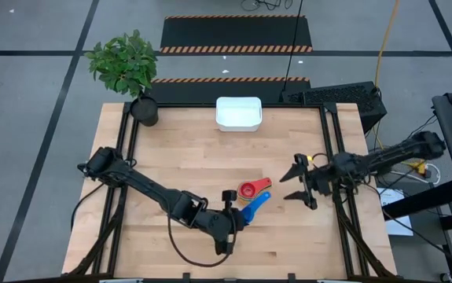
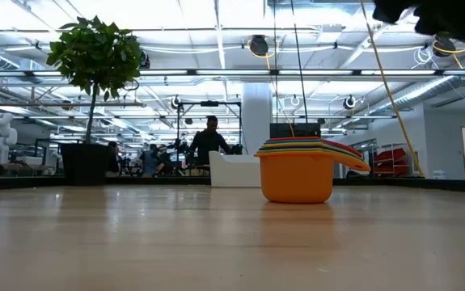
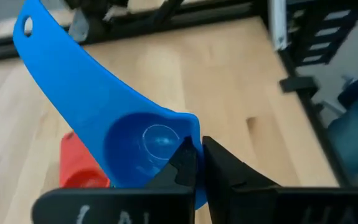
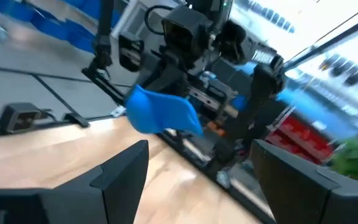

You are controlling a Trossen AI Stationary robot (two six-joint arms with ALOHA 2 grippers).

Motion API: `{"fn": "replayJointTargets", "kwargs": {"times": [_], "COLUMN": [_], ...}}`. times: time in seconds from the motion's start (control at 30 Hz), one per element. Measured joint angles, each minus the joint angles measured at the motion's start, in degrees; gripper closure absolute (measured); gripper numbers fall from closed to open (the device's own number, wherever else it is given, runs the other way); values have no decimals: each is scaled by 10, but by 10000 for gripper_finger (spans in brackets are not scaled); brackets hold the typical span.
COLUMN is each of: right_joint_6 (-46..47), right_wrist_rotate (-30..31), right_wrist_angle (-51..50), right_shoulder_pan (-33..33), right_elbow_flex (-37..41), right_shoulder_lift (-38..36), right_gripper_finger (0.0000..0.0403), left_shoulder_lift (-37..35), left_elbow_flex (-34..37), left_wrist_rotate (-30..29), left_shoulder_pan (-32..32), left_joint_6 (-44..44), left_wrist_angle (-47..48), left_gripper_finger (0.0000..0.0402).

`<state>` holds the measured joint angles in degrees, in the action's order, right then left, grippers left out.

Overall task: Nest measuring cups in basket
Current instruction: Stack the blue measuring cup on top of the red measuring cup

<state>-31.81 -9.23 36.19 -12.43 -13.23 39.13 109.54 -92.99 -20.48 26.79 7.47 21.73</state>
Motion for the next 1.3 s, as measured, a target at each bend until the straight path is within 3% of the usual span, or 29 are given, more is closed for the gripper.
{"fn": "replayJointTargets", "kwargs": {"times": [0.13,0.3,0.67,0.83,1.13,1.3], "right_joint_6": [-58,-66,-63,-63,-68,-70], "right_wrist_rotate": [98,157,274,293,302,302], "right_wrist_angle": [20,35,-34,-35,-22,-22], "right_shoulder_pan": [-71,-137,-214,-217,-218,-218], "right_elbow_flex": [-4,-37,-119,-133,-134,-134], "right_shoulder_lift": [10,44,156,188,193,193], "right_gripper_finger": [129,129,129,150,236,276], "left_shoulder_lift": [3,18,19,19,19,19], "left_elbow_flex": [0,0,0,0,0,0], "left_wrist_rotate": [45,92,100,102,102,101], "left_shoulder_pan": [0,-6,-23,-24,-20,-19], "left_joint_6": [-39,-95,-91,-89,-90,-88], "left_wrist_angle": [-48,-89,-86,-86,-81,-81], "left_gripper_finger": [385,391,390,388,393,376]}}
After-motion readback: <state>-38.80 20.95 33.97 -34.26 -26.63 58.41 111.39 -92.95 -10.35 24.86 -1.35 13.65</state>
